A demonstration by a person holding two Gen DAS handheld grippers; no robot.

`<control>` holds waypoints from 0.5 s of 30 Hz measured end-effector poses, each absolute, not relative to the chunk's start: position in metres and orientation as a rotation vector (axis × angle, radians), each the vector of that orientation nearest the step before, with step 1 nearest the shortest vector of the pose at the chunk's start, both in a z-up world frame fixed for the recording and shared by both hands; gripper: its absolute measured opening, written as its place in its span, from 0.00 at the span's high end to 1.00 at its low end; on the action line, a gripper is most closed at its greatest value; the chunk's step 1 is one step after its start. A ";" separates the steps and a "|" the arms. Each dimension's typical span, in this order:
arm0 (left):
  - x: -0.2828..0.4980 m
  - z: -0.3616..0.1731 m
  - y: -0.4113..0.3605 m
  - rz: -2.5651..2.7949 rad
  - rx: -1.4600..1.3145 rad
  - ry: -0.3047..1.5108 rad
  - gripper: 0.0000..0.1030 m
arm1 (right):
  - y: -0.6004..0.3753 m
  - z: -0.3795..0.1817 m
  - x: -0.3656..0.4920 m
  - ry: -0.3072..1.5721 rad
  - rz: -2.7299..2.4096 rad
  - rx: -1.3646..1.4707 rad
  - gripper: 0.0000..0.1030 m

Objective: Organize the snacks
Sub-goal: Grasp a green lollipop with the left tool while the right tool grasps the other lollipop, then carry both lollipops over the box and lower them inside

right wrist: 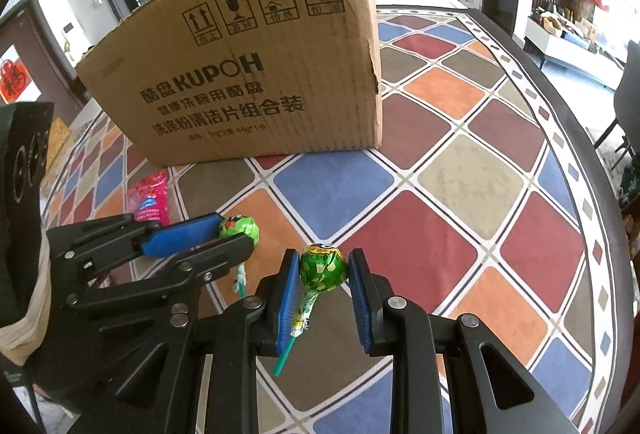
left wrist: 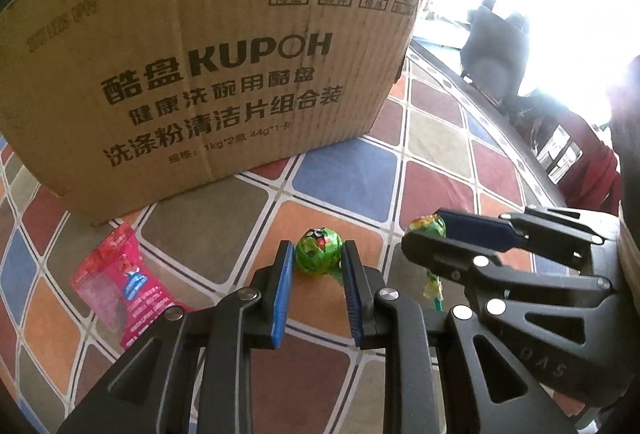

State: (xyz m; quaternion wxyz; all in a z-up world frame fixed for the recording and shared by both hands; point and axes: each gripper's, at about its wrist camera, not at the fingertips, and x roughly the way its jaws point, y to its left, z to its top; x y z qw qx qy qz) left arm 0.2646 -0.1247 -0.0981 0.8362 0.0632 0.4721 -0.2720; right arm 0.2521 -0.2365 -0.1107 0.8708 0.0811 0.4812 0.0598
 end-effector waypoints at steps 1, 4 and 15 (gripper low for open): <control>0.264 -0.098 -0.125 -0.576 0.136 0.997 0.77 | -0.237 -0.111 0.252 1.007 0.124 0.171 0.74; 0.262 -0.095 -0.122 -0.574 0.138 0.992 0.78 | -0.236 -0.111 0.251 1.006 0.126 0.174 0.74; 0.248 -0.063 -0.106 -0.535 0.114 0.924 0.78 | -0.232 -0.092 0.245 0.957 0.142 0.158 0.74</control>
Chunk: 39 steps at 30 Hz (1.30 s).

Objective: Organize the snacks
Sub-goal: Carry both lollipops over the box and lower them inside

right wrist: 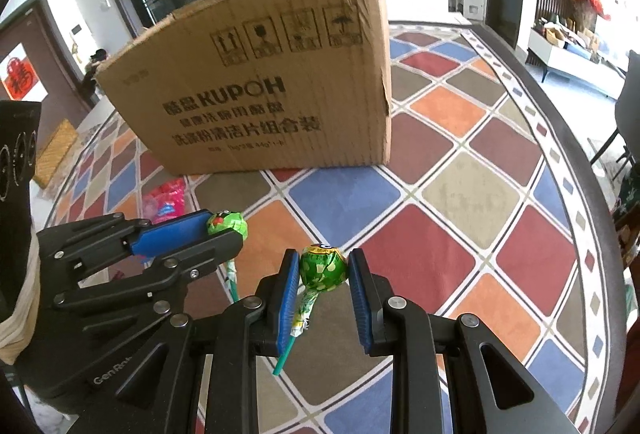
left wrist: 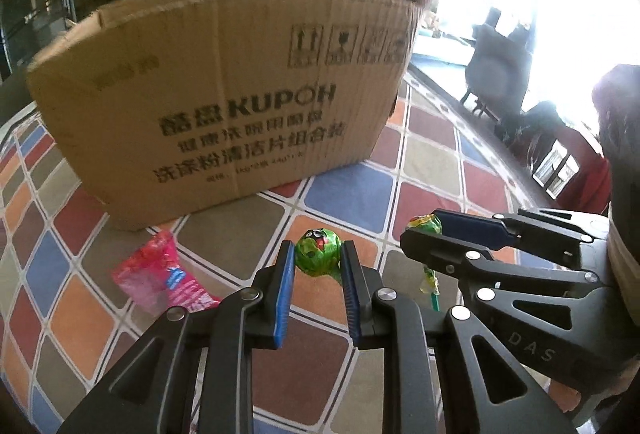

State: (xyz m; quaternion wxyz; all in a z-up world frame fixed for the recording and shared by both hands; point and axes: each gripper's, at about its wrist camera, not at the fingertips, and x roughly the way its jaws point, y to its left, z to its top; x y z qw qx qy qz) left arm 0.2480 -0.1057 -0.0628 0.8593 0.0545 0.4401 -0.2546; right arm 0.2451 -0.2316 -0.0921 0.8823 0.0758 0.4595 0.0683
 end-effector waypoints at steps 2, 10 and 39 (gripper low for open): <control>0.246 -0.056 -0.102 -0.525 0.106 0.910 0.78 | -0.230 -0.086 0.244 0.944 0.148 0.158 0.74; 0.238 -0.020 -0.087 -0.489 0.074 0.830 0.78 | -0.222 -0.057 0.237 0.866 0.165 0.150 0.74; 0.287 0.100 -0.046 -0.357 0.079 0.621 0.77 | -0.195 0.061 0.293 0.648 0.261 0.118 0.74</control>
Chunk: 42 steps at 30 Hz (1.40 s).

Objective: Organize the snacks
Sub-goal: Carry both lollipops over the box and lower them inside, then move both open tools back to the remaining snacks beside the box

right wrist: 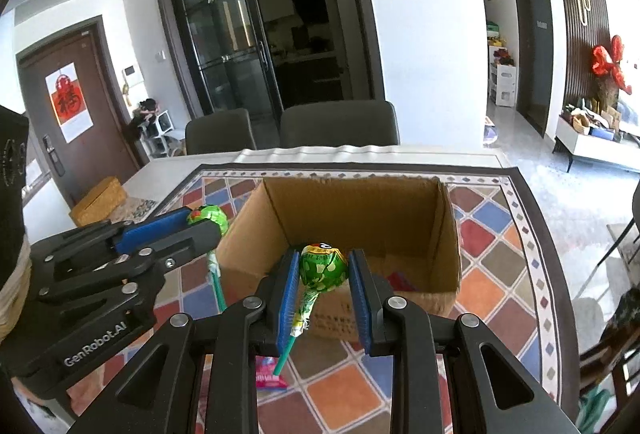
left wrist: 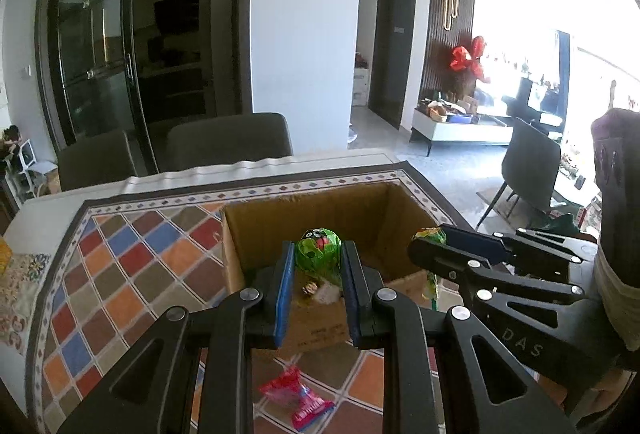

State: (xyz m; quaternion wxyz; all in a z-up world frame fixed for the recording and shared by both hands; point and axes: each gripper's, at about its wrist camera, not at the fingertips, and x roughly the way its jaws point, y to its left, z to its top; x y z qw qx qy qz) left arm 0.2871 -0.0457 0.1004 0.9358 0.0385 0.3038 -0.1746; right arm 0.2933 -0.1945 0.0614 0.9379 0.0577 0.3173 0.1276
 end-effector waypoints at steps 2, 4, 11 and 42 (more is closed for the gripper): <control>0.295 0.103 -0.046 -0.346 0.081 0.621 0.77 | -0.194 0.064 0.302 0.651 0.259 0.115 0.74; 0.304 0.105 -0.046 -0.341 0.080 0.626 0.77 | -0.194 0.066 0.310 0.654 0.255 0.113 0.74; 0.338 0.101 -0.051 -0.325 0.095 0.665 0.77 | -0.191 0.069 0.340 0.664 0.230 0.088 0.74; 0.259 0.086 -0.022 -0.167 0.054 0.690 0.54 | -0.175 0.058 0.297 0.648 0.304 0.056 0.52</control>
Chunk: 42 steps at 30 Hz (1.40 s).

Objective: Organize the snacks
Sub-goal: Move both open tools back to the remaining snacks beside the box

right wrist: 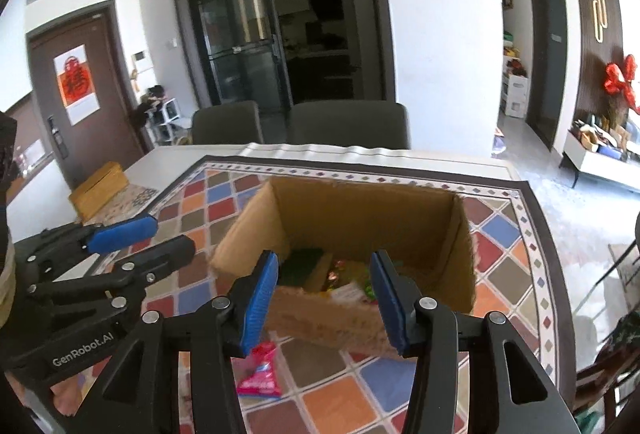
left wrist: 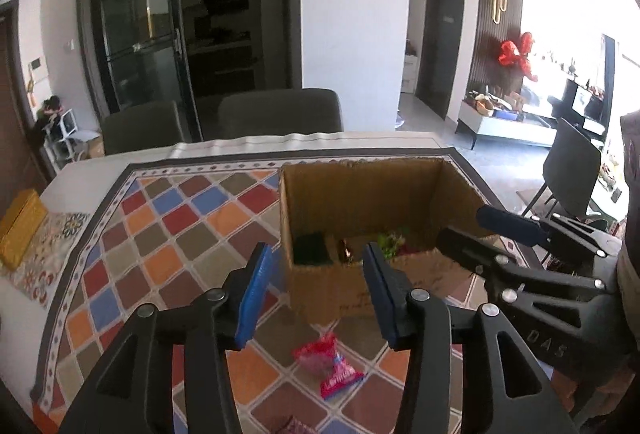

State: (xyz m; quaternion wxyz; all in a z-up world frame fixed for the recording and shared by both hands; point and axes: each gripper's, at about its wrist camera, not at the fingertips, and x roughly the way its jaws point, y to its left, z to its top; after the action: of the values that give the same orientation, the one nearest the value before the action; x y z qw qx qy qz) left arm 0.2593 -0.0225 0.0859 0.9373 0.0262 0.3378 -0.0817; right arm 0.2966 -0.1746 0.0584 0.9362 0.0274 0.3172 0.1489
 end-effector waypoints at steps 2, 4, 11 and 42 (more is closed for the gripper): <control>0.249 0.084 -0.020 -0.145 0.048 0.690 0.54 | -0.170 0.056 0.288 0.652 0.329 0.050 0.52; 0.240 0.080 -0.016 -0.120 0.029 0.694 0.52 | -0.165 0.051 0.280 0.662 0.354 0.040 0.52; 0.211 0.053 0.000 -0.030 -0.076 0.753 0.45 | -0.158 0.034 0.259 0.690 0.405 0.035 0.52; 0.169 -0.096 0.003 0.269 -0.361 1.097 0.37 | -0.157 -0.077 0.234 0.952 0.430 -0.025 0.52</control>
State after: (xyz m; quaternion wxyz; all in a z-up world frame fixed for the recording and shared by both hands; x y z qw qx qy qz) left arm 0.1690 0.0028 -0.0958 0.8292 -0.1702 0.5171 0.1268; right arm 0.2342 -0.1574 -0.0766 0.8666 -0.0117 0.4547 0.2054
